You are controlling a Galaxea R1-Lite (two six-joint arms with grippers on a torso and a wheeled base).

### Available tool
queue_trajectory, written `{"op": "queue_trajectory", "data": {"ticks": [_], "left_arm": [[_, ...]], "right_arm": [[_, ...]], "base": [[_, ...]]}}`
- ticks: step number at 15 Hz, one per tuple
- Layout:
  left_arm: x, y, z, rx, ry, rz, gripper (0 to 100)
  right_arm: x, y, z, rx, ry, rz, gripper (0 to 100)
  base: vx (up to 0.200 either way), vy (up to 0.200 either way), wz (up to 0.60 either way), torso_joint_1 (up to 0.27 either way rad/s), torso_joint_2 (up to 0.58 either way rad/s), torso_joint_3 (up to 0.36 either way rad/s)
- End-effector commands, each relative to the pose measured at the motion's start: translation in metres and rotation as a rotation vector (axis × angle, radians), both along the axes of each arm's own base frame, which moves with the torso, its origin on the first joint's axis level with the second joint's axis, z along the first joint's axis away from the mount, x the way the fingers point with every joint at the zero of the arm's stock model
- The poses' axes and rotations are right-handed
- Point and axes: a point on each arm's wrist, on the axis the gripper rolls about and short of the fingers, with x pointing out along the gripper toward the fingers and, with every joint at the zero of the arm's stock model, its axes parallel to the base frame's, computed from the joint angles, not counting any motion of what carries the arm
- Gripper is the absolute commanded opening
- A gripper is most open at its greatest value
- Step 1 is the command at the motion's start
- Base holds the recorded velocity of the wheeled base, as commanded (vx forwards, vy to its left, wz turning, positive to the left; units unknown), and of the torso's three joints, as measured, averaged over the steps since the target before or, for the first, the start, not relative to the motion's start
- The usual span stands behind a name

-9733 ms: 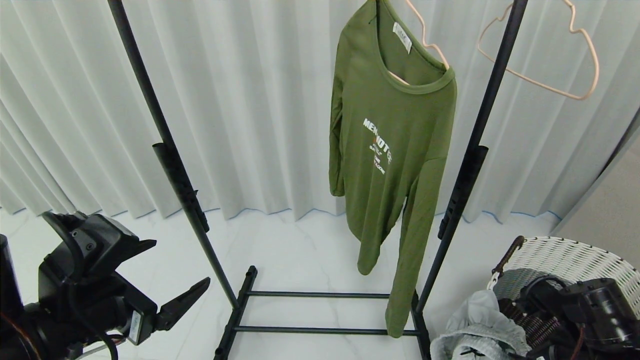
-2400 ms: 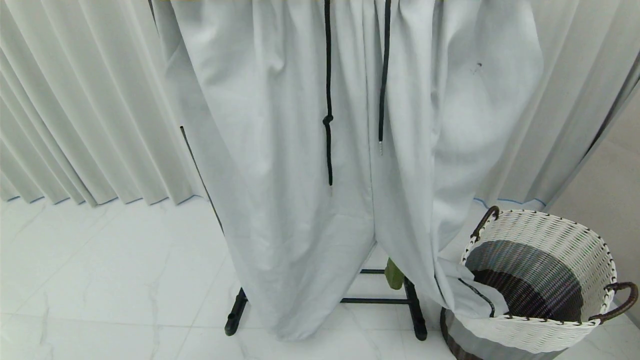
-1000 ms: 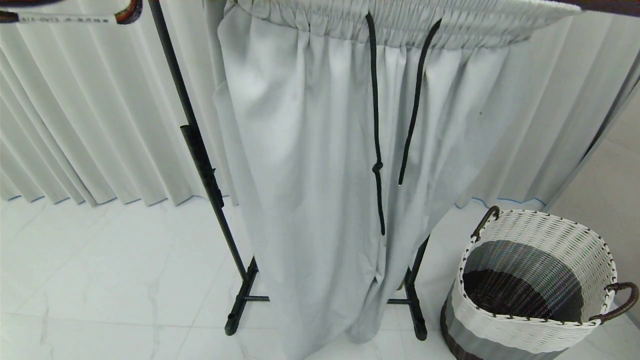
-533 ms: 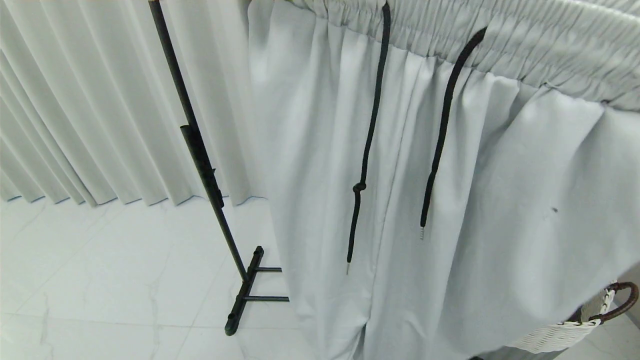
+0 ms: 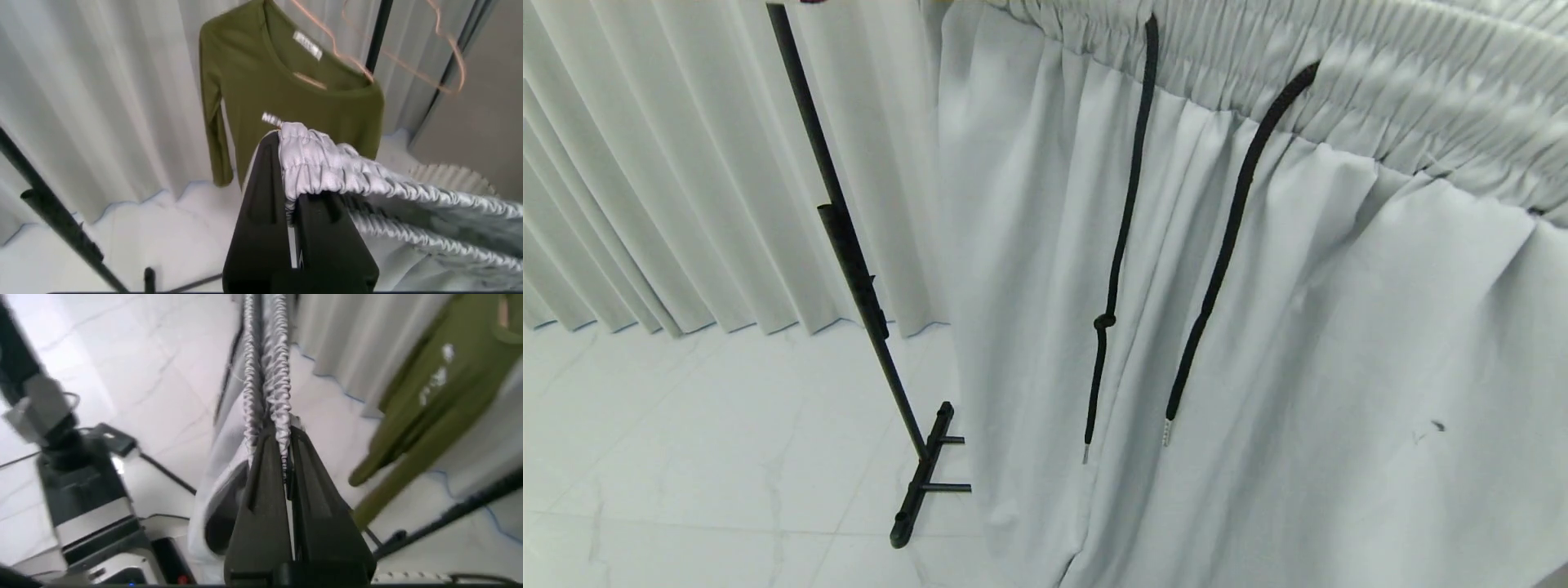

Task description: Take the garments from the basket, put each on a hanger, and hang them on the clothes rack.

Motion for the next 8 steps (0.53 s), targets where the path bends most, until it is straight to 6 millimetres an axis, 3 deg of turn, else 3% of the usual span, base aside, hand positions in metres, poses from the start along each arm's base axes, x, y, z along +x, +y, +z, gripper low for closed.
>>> {"op": "queue_trajectory", "data": {"ticks": [1, 3, 8], "left_arm": [[-0.006, 0.007, -0.001, 0.024, 0.022, 0.001, 0], [-0.017, 0.013, -0.006, 0.051, 0.092, -0.017, 0], [-0.047, 0.006, -0.014, 0.041, 0.186, -0.144, 0]], "right_arm": [[0.013, 0.003, -0.004, -0.013, -0.007, -0.138, 0], [0.030, 0.015, 0.000, 0.051, -0.037, -0.219, 0], [0.082, 0.048, 0.018, 0.235, -0.140, -0.277, 0]], "base": [[0.000, 0.000, 0.00, 0.000, 0.00, 0.000], [0.000, 0.000, 0.00, 0.000, 0.00, 0.000], [0.000, 0.000, 0.00, 0.000, 0.00, 0.000]]}}
